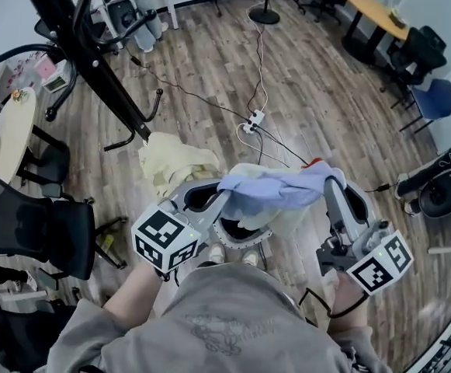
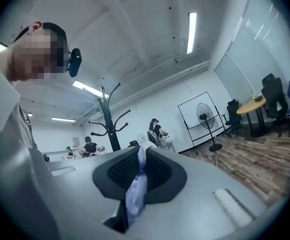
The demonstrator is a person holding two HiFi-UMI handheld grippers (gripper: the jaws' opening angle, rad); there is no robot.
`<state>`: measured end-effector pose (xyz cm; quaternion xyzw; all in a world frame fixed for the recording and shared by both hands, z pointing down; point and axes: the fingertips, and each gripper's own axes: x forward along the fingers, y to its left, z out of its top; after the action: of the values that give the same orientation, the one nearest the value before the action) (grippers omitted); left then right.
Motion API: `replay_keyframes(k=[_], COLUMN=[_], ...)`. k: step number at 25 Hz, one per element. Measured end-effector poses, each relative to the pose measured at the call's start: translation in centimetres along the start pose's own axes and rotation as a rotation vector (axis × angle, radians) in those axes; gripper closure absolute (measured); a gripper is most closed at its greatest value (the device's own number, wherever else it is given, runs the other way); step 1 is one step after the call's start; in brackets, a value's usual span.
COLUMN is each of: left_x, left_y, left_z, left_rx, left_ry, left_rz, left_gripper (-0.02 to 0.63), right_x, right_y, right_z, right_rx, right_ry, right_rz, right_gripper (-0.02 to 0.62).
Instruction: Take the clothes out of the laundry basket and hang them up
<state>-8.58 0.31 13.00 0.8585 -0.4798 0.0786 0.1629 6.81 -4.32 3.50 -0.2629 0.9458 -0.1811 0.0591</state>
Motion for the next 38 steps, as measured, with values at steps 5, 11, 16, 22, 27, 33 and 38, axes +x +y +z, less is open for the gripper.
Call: replay_keyframes(k=[5, 11, 16, 22, 27, 33, 38], left_x=[-2.5, -8.0, -15.0, -22.5, -28.5, -33.2, -34.6], left_y=[-0.5, 0.9, 2.4, 4.4, 7.4, 13.7, 19.2], left_z=[3.2, 10.0, 15.9, 21.1, 24.8, 25.8, 24.3], left_rx=[-0.017, 0.026, 0.085, 0.239, 0.224, 0.153, 0.059], left_ry=[-0.073, -0.209, -0.337, -0.364, -0.410, -0.424, -0.441], left_rz=[-0.005, 0.054, 0.166, 0.360, 0.460, 0.599, 0.655], left_gripper=[0.589, 0.589, 0.589, 0.589, 0.589, 0.589, 0.589], right_x=[1.3, 5.3, 8.1, 12.7, 17.6, 22.6, 26.8], right_y=[2.2, 7.3, 12.6, 18.1, 22.1, 23.7, 23.1], right_z=[2.0, 7.6, 12.8, 15.4, 15.3, 12.8, 9.9], right_rx=[-0.017, -0.121, -0.164, -0.202, -0.230, -0.257, -0.228], right_ry=[-0.018, -0.084, -0.158, -0.178, -0.170, -0.137, -0.114], right_rz=[0.104, 0.310, 0.474, 0.634, 0.719, 0.694, 0.617], right_gripper=[0.551, 0.551, 0.551, 0.551, 0.551, 0.551, 0.551])
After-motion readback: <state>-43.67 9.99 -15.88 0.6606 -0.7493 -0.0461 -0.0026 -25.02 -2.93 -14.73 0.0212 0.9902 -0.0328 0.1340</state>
